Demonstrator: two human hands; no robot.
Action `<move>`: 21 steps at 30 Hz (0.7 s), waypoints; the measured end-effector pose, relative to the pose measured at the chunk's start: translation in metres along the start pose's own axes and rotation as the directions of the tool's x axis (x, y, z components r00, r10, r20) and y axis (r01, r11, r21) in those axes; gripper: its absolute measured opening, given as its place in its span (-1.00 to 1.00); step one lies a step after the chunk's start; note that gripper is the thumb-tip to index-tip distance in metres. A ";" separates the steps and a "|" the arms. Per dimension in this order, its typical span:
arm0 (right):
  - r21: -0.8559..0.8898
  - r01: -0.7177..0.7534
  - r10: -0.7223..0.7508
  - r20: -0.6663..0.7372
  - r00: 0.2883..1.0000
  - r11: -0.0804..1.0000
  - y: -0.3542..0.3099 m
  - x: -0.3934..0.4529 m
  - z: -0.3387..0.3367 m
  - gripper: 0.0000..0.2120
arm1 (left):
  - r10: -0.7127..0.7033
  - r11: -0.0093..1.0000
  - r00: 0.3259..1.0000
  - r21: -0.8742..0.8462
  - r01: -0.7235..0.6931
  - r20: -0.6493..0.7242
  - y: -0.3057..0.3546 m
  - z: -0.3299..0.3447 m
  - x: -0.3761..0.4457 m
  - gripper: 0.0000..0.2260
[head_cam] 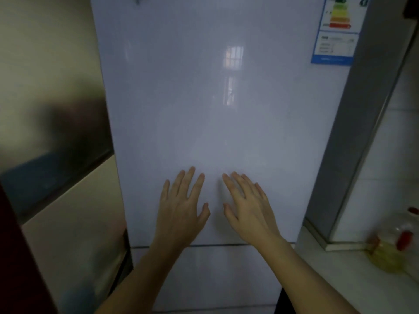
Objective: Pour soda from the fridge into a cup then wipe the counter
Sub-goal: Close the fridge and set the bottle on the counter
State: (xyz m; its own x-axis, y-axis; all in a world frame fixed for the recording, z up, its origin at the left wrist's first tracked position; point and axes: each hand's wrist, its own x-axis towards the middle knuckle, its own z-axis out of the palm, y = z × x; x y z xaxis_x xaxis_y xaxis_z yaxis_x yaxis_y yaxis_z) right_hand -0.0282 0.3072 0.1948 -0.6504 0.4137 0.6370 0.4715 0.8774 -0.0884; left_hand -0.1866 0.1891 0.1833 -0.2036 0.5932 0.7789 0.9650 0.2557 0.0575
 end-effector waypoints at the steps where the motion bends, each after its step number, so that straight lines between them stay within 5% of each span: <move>1: 0.015 -0.024 0.024 0.018 1.000 1.000 0.002 -0.015 0.005 -0.40 | 0.008 1.000 1.000 -0.023 -0.008 0.012 0.008 0.006 -0.011 -0.42; 10: 0.024 -0.333 0.324 0.178 0.929 0.943 0.026 -0.153 0.036 -0.41 | 0.041 0.988 0.943 -0.156 0.012 0.329 0.073 0.048 -0.109 -0.44; 21: -0.141 -0.610 0.625 0.127 0.770 0.780 0.083 -0.277 -0.022 -0.46 | 0.280 0.913 0.853 -0.397 -0.095 0.440 0.214 0.080 -0.136 -0.47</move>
State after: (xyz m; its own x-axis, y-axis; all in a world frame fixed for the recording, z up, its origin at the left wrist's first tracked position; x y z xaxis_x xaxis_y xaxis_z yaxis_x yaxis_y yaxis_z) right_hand 0.2041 0.2596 0.0273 -0.2819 0.8979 0.3381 0.8483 0.3979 -0.3494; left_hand 0.0342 0.2245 0.0396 0.0238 0.9138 0.4056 0.9660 -0.1256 0.2261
